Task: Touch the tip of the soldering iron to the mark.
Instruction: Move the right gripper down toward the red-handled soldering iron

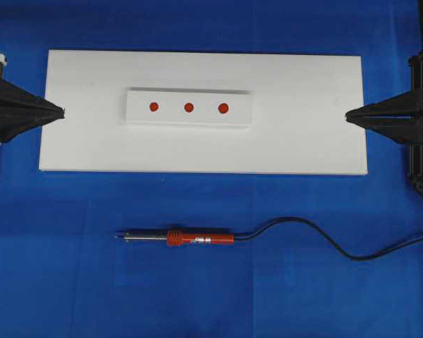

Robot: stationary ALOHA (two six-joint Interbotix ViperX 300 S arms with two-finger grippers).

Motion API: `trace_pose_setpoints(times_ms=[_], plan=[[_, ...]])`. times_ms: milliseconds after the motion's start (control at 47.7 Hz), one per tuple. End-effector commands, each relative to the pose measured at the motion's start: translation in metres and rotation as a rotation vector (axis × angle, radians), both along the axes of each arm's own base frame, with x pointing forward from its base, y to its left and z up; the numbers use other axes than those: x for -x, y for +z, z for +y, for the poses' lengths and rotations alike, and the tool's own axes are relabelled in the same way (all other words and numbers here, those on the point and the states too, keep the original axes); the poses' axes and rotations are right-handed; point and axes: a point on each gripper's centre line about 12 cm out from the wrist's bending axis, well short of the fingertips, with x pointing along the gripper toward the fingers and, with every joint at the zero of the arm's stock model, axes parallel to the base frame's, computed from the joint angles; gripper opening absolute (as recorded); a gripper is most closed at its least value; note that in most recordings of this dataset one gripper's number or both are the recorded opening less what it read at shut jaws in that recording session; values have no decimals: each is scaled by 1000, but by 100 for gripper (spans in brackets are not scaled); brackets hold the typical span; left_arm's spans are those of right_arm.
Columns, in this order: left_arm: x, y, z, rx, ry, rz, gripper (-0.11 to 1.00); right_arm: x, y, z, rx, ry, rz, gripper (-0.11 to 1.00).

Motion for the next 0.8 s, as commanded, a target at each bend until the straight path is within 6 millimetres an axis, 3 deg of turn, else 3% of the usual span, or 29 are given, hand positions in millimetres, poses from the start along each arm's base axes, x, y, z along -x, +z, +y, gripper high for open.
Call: trace_pose_setpoints(times_ms=[0,126,294,567,671,776], plan=[[-1,7,1,2,6,-9,0,-3,6,0,-8,0,-6,0],[-1,6,1,5,6,-6,0,-6,7,0,-11,2,54,-6],[-1,7,1,5,6,-12,0,-13,11,3,-67,17,97,-6],[-1,5,1,6,6,-9,0,-56,4,23,-117,88,203,-6],[-1,5,1,6,6,-8,0,-75,4,32,-116,110,235,1],[-1,3,1,6,6,-5,0,-98,-2,37,-127,113,279,18]])
